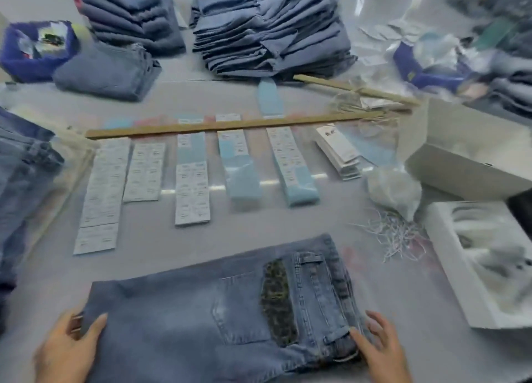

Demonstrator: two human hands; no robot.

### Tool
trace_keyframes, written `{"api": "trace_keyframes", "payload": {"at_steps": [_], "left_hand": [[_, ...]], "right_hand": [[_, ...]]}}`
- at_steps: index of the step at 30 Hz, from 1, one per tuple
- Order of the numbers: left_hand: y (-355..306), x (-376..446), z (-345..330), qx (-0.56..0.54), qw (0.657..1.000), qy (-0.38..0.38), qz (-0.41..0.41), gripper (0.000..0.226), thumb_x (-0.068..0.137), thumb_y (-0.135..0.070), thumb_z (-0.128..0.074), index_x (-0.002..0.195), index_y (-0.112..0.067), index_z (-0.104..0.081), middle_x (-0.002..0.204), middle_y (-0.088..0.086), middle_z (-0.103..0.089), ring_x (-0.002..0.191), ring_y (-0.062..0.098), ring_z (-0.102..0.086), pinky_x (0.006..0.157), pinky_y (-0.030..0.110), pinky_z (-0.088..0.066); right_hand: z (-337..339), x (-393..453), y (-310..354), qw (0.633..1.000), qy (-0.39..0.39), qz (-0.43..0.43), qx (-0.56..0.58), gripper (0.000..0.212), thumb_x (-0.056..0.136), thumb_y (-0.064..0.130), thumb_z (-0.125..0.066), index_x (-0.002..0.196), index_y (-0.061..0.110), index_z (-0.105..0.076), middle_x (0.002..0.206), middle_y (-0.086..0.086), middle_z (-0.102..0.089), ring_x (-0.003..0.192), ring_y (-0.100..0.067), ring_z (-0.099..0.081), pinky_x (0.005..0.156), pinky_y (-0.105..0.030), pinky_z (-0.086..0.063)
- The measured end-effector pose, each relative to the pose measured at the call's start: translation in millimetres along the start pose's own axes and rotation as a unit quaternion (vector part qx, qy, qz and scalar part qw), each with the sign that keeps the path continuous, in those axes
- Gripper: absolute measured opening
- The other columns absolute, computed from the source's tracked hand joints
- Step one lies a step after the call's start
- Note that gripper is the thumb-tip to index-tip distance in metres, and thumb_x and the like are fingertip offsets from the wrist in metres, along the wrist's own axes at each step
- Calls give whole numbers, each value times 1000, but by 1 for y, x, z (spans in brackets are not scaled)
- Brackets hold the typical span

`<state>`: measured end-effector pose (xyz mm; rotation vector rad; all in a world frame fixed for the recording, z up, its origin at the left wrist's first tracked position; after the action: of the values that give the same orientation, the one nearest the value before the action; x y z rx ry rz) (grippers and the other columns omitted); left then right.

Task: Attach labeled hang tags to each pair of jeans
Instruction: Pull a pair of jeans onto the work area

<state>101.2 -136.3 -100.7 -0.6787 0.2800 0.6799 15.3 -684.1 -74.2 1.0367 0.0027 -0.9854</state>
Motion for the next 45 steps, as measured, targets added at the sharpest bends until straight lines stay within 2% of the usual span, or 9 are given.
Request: {"api": "trace_keyframes", "payload": {"at_steps": [3, 7, 10, 15, 19, 22, 25, 31, 45], "left_hand": [[-50, -12, -1, 101, 988, -46, -105, 72, 82, -43, -46, 142, -4, -50, 141, 22, -51, 125, 45, -52, 101, 60, -44], [-130, -61, -61, 69, 947, -27, -312, 61, 84, -35, -47, 123, 8, -64, 120, 30, -62, 108, 55, -59, 97, 65, -45], [-189, -114, -128, 11, 899, 99, -427, 39, 101, -33, -59, 133, -11, -61, 135, 11, -57, 126, 35, -55, 104, 56, -47], [-263, -151, -186, 48, 825, 210, -522, 79, 87, -66, -59, 156, -46, -25, 162, -18, -27, 149, 0, -21, 122, 22, -14], [-271, -146, -191, 225, 754, 196, -585, 25, 92, -36, -66, 118, -39, -65, 113, -16, -69, 115, 13, -58, 110, 36, -33], [-269, -144, -179, 249, 759, 121, -589, 17, 93, -43, -67, 85, -28, -68, 67, -5, -67, 71, 24, -63, 83, 38, -47], [-273, -144, -165, 165, 829, 113, -522, 23, 95, -46, -65, 81, -28, -70, 55, -6, -61, 58, 22, -60, 54, 33, -42], [-258, -148, -171, 25, 896, 223, -384, 31, 95, -41, -64, 71, -22, -63, 62, -9, -63, 61, 9, -58, 62, 37, -47], [-198, -132, -193, -201, 923, 241, -222, 30, 97, -36, -65, 70, -25, -63, 62, -10, -55, 61, 5, -47, 59, 17, -40]], "right_hand": [[1, 12, 3, 975, -29, 139, -170, 51, 69, 5, -91, 113, 18, -69, 105, -3, -61, 93, -22, -60, 87, -24, -44], [-32, 4, 24, 943, 119, 174, -257, 41, 83, 40, -80, 119, 29, -63, 92, 11, -62, 86, -12, -60, 81, -29, -47], [-43, -25, 48, 892, 42, 318, -319, 31, 79, 22, -80, 107, 28, -67, 96, 12, -63, 92, -18, -62, 78, -32, -41], [-62, -89, 55, 833, 4, 473, -286, 13, 82, 12, -60, 82, 17, -72, 80, -1, -64, 70, -25, -62, 68, -34, -51], [-50, -101, 46, 835, 9, 485, -261, 16, 75, 3, -74, 85, 16, -77, 86, 0, -70, 72, -23, -66, 74, -31, -56], [-38, -98, 42, 856, 43, 468, -218, 20, 79, 0, -74, 97, 10, -75, 95, -2, -69, 80, -23, -66, 73, -31, -55], [-33, -93, 43, 882, 81, 434, -165, 21, 91, -1, -62, 107, 8, -71, 104, -2, -66, 87, -18, -65, 76, -29, -55], [-37, -62, 49, 931, 72, 317, -168, 36, 93, 23, -71, 127, 24, -60, 113, 12, -57, 65, 0, -56, 64, -5, -42], [-74, -76, 20, 886, -92, 437, -126, 8, 95, 13, -70, 91, 9, -76, 94, -4, -66, 83, -24, -60, 70, -39, -47]]}}
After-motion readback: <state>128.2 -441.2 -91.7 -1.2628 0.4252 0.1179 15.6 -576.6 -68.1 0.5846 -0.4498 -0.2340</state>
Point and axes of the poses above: each hand's wrist, its own x-axis towards the middle knuckle, its own z-axis out of the back of the hand, y = z × x, the point moved 5 cm from there along x, towards the middle knuckle
